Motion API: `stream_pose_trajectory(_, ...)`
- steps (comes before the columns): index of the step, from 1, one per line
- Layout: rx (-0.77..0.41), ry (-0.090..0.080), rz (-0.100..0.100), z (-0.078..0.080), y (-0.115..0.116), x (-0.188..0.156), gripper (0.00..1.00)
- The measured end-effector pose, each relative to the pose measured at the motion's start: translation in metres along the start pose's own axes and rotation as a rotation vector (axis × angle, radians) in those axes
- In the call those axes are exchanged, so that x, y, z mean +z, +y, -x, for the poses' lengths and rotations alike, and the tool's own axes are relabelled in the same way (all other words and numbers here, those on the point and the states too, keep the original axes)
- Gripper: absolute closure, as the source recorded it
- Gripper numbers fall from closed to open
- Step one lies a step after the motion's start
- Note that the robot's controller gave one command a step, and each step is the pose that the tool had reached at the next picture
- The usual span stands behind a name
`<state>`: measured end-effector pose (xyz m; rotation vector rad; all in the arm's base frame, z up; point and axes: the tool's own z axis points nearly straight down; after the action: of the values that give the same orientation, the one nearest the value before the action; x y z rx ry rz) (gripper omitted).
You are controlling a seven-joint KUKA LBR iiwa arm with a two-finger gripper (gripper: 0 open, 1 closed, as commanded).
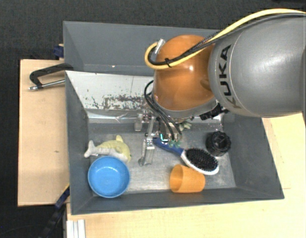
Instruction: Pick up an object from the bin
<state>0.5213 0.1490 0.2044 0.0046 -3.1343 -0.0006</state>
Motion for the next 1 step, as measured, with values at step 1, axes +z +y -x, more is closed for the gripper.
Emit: stream_pose_trajectory(1, -0.179, -0.012, 0.001, -0.0208, 0.0720, 0.1348, 0.00)
